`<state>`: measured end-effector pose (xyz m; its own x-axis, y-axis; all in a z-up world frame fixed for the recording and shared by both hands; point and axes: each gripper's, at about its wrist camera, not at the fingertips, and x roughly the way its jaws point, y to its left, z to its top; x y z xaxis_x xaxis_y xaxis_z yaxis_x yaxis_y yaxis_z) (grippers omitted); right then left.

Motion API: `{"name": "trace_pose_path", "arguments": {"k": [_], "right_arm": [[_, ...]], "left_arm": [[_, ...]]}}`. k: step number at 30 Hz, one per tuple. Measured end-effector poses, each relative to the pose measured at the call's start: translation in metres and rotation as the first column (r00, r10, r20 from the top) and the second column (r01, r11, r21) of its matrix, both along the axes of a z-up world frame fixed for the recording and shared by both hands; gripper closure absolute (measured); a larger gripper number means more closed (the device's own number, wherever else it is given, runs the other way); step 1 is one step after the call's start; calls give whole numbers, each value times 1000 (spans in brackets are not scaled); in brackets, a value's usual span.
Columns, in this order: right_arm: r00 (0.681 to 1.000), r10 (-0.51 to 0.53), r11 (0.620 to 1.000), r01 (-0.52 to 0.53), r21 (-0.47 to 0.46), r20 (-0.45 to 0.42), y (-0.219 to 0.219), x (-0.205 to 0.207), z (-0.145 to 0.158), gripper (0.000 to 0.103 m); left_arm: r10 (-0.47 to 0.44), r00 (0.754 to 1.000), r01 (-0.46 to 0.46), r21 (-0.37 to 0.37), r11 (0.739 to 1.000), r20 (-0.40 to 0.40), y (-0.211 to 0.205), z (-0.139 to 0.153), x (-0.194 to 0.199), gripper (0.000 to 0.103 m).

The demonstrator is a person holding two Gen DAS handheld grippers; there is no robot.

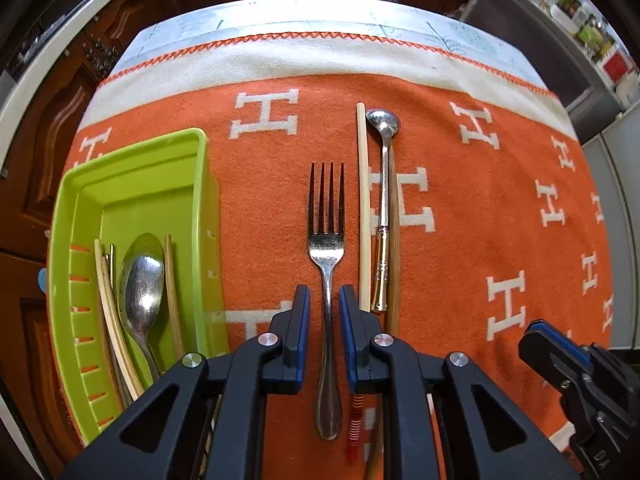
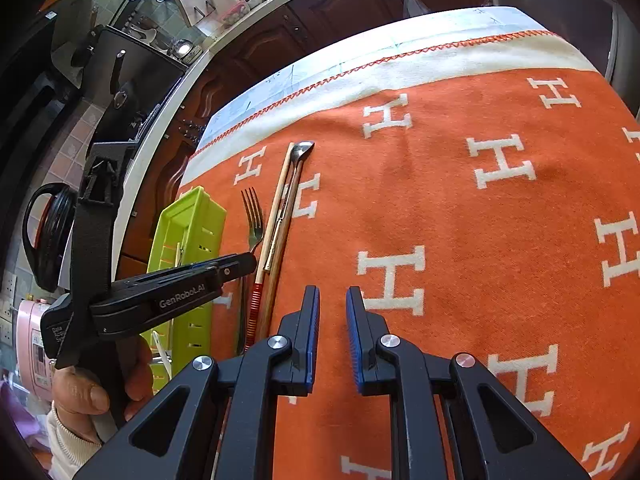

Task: Organize utensils
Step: 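Grasp the metal fork with the left tool, then place the fork in the green tray with the left tool while the right tool grasps a wooden chopstick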

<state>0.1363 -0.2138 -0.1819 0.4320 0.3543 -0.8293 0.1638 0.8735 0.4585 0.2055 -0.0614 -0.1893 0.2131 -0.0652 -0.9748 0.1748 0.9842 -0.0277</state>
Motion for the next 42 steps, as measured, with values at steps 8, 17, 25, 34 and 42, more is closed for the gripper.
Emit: {"name": "trace_pose_path", "arguments": {"k": [8, 17, 25, 34, 42], "right_arm": [[1000, -1, 1000, 0, 4, 4, 3, 0, 1, 89], [1000, -13, 1000, 13, 9, -6, -1, -1, 0, 89], [1000, 14, 1000, -14, 1, 2, 10, 2, 3, 89], [998, 56, 998, -56, 26, -12, 31, 17, -4, 89], [994, 101, 995, -101, 1, -48, 64, 38, -16, 89]], "left_arm": [[-48, 999, 47, 67, 997, 9, -23, 1, -7, 94], [7, 999, -4, -71, 997, 49, -7, 13, -24, 101], [20, 993, -6, -123, 992, 119, 22, 54, -48, 101], [112, 975, -91, -112, 989, 191, 95, 100, -92, 101], [193, 972, -185, -65, 981, 138, 137, 76, -112, 99]]}}
